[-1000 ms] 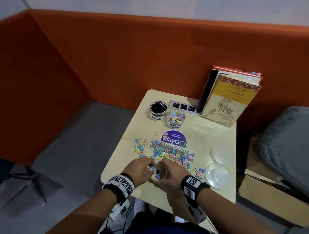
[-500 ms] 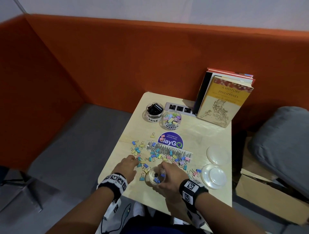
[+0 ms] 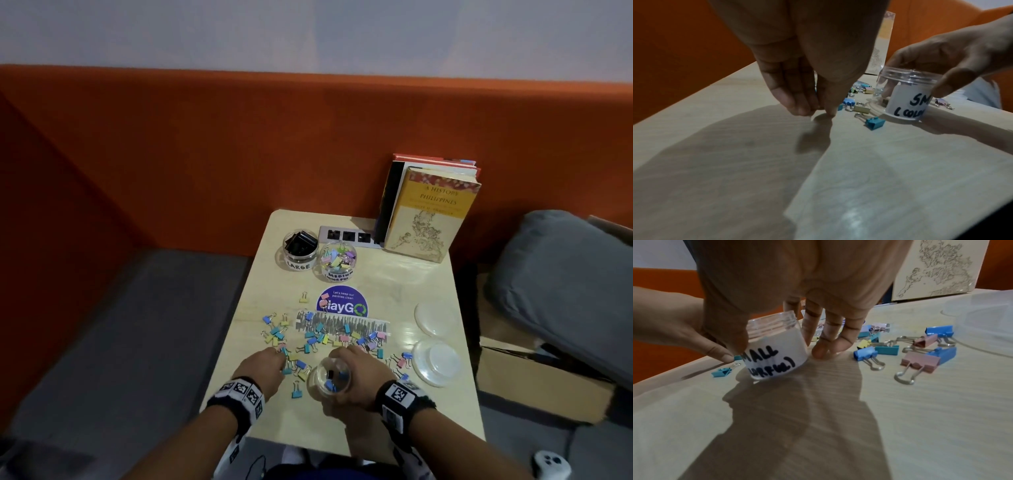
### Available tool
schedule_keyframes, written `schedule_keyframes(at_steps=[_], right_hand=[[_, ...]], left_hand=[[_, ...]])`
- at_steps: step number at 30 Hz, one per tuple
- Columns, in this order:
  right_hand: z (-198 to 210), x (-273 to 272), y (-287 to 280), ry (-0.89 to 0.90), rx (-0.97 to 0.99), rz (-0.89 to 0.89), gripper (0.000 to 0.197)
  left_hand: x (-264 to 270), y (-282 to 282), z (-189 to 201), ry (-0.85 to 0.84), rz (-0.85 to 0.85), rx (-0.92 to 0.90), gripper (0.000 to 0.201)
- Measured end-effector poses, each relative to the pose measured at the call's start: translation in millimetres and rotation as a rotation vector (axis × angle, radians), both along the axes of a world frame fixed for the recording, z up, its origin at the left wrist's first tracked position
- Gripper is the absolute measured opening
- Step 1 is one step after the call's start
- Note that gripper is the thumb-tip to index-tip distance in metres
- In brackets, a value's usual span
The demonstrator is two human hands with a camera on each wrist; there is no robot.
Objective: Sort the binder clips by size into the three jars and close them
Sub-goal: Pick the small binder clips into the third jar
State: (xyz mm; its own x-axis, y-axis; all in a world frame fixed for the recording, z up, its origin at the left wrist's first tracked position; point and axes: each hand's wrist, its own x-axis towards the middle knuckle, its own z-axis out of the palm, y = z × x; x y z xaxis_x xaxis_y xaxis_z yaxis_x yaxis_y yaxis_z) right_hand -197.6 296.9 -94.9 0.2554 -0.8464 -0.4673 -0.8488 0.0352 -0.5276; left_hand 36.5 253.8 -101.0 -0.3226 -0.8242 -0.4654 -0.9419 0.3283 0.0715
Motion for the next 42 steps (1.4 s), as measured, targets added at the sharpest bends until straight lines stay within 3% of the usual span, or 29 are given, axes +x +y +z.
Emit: schedule_keyframes(at_steps=[7, 13, 19, 25, 31, 39, 42], right_hand=[[-3, 6, 3, -0.028, -0.019, -0.152, 0.076], [-3, 14, 5, -0.011, -0.067, -0.190, 0.074], [0, 17, 5, -0.016, -0.066, -0.218, 0.071], [0, 19, 8, -0.049, -0.070, -0.251, 0.076], [9, 23, 4, -0.166, -0.051, -0.283, 0.079], [24, 56, -13, -0.267, -0.031, -0.163, 0.083], [19, 67, -15, -0.199, -0.058, -0.111, 0.064]], left_hand=[[3, -11, 11, 0.188, -0.024, -0.003, 0.010], [-23, -19, 35, 0.374, -0.261, -0.069, 0.015], [-42, -20, 44, 0.362, -0.384, 0.004, 0.026], [-33, -25, 36, 0.367, -0.366, 0.135, 0.073], [-27, -24, 31, 0.454, -0.354, 0.190, 0.092], [23, -29, 28, 0.564, -0.219, 0.119, 0.086], [50, -26, 26, 0.568, -0.132, 0.097, 0.082]])
